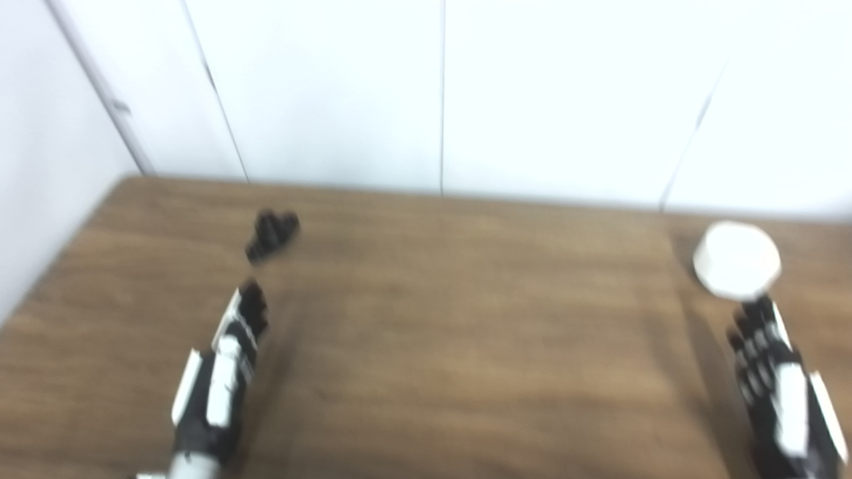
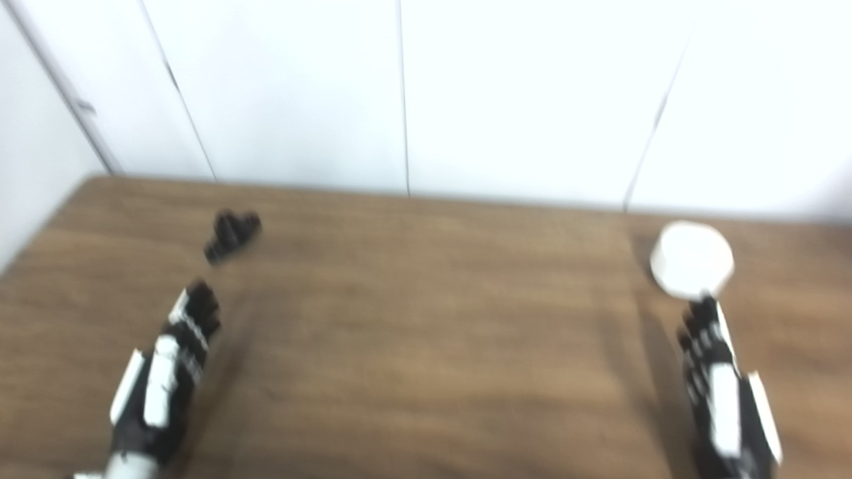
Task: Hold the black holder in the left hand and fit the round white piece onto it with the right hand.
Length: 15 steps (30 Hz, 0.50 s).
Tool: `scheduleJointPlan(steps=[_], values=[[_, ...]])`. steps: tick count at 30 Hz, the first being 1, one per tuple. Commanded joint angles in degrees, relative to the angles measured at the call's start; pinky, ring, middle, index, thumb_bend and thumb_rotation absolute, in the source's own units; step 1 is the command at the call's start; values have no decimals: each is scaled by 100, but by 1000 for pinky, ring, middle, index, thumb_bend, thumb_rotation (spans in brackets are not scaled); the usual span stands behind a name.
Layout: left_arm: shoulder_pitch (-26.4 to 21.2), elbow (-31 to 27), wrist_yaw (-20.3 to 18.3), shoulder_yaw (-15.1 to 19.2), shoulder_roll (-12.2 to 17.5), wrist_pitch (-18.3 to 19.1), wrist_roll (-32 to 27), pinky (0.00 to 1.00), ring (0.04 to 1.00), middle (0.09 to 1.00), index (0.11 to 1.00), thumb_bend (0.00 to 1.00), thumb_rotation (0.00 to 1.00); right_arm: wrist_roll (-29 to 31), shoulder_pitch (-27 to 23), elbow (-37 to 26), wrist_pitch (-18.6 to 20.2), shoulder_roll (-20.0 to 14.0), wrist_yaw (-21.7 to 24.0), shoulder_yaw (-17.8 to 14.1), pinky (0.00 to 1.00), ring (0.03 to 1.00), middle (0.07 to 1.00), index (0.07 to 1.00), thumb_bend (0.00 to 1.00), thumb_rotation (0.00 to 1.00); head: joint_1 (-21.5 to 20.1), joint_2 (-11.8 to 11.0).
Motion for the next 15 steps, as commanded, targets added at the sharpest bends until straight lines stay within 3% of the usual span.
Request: scheduleJointPlan(steps=[1, 9, 15], values=[[67, 291, 79, -136, -205, -172, 79, 1000, 1000, 1000, 993, 337, 1000, 68, 269, 656, -118, 91, 62, 20, 1000, 1000, 1000, 1000, 533, 1000, 59, -25], [74, 434, 89, -234, -266, -334, 138, 1000, 1000, 1000, 1000, 316, 1000, 169, 279, 683, -11, 4, 104, 30, 1000, 1000, 1000, 1000, 522, 1000, 212, -219], [92, 435, 113, -269, -266, -311, 205, 1000, 1000, 1000, 1000, 315, 1000, 226, 262, 734, -51, -32, 153, 44, 1000, 1000, 1000, 1000, 550, 1000, 215, -226]])
